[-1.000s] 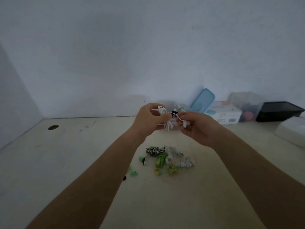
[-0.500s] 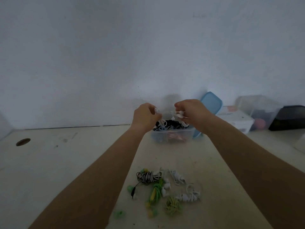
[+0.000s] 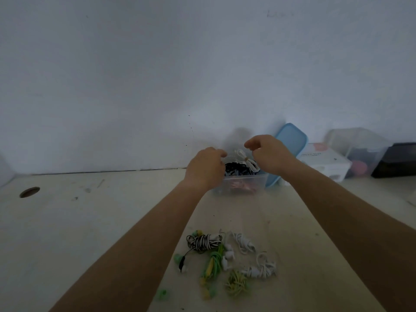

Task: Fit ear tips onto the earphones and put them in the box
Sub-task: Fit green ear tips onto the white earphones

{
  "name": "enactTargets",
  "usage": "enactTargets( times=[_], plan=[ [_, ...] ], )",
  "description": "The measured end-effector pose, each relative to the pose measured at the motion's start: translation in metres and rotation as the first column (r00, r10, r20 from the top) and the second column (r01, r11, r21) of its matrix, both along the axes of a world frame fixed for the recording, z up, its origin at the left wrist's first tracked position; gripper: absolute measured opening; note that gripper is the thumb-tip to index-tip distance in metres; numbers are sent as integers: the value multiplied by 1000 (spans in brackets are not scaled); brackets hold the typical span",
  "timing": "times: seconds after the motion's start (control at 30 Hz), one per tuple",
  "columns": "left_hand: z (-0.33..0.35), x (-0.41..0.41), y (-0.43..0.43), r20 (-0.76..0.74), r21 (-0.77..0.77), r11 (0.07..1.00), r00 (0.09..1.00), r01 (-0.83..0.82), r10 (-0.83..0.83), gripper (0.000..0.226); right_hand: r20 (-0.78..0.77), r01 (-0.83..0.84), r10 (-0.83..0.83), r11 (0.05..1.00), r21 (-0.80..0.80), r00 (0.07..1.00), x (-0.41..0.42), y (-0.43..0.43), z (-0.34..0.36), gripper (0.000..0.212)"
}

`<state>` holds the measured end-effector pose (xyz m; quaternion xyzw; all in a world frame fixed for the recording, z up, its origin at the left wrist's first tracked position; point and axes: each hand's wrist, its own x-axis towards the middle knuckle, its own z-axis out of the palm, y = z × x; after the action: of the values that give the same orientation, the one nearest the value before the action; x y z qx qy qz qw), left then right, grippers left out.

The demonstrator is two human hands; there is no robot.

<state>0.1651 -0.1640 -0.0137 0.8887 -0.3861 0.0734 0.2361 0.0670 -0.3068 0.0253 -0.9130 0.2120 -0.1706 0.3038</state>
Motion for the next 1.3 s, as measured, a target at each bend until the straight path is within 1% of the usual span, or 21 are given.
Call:
enactTargets(
  times=[0.1, 0.17, 0.3, 0.37, 0.43, 0.5, 0.6, 0.67, 0.73, 0.8, 0.87, 0.9, 0.97, 1.03, 1.1, 1.17, 1.2, 1.23, 1.3],
  plan=[
    [0, 2, -2, -20, 22, 1000, 1000, -4, 4, 40, -146, -65, 63, 998, -12, 987, 5, 3, -5, 42],
    [1, 4, -1, -41, 49, 999, 999, -6, 8, 37, -205, -122, 121, 992, 8, 971, 7, 7, -6, 42],
    [2, 5, 0, -65, 57, 998, 998, 1, 3, 34, -189, -180, 187, 982, 51, 964, 9, 8, -4, 33],
    [0, 7, 1, -82, 26, 1000, 997, -6, 8, 31, -175, -175, 182, 983, 55, 968, 8, 6, -4, 31],
    [-3, 8, 1, -110, -19, 1000, 994, -8, 6, 27, -193, -179, 182, 983, 30, 964, 10, 1, -6, 29],
    [-4, 9, 1, -82, 7, 1000, 997, 9, -9, 31, -266, -199, 185, 980, -27, 946, 13, 1, -6, 29],
    [-5, 9, -4, 33, 134, 991, 999, 19, -24, 36, -382, -226, 174, 969, -95, 908, 19, 7, -11, 29],
    [-4, 9, -5, 31, 154, 988, 999, 25, -30, 36, -418, -220, 161, 971, -96, 894, 22, 11, -12, 24],
    [-2, 7, -1, -59, 88, 995, 997, 51, -46, 39, -381, -165, 140, 986, -31, 914, 20, 11, -11, 20],
    [1, 3, 9, -127, -25, 998, 990, 55, -58, 40, -266, -117, 112, 993, -3, 958, 15, 10, -7, 28],
    [6, -3, 21, -151, -132, 991, 987, 34, -54, 38, -133, -70, 71, 997, 12, 989, 5, 9, -3, 31],
    [9, -7, 28, -156, -170, 985, 986, 26, -53, 37, -81, -52, 56, 998, 45, 995, -3, 11, 0, 31],
    [13, -19, 42, -147, -187, 982, 988, 22, -50, 33, -9, -32, 33, 994, 102, 999, -17, 14, 3, 32],
    [15, -35, 58, -153, -165, 986, 987, 19, -45, 28, 70, -28, 20, 993, 111, 997, -33, 18, 4, 33],
    [14, -51, 72, -172, -133, 991, 984, 14, -37, 25, 129, -36, 22, 993, 109, 991, -49, 26, 2, 29],
    [12, -68, 87, -199, -94, 995, 979, 19, -37, 22, 110, -80, 65, 987, 139, 992, -68, 34, -1, 25],
    [10, -75, 93, -213, -68, 997, 976, 22, -36, 21, 65, -115, 107, 982, 152, 992, -75, 37, -5, 23],
    [7, -83, 99, -226, -42, 999, 974, 22, -31, 20, 2, -158, 159, 977, 146, 987, -83, 41, -10, 21],
    [1, -100, 112, -252, -2, 1000, 967, 23, -23, 19, -144, -226, 235, 971, 81, 961, -100, 52, -21, 21]
  ],
)
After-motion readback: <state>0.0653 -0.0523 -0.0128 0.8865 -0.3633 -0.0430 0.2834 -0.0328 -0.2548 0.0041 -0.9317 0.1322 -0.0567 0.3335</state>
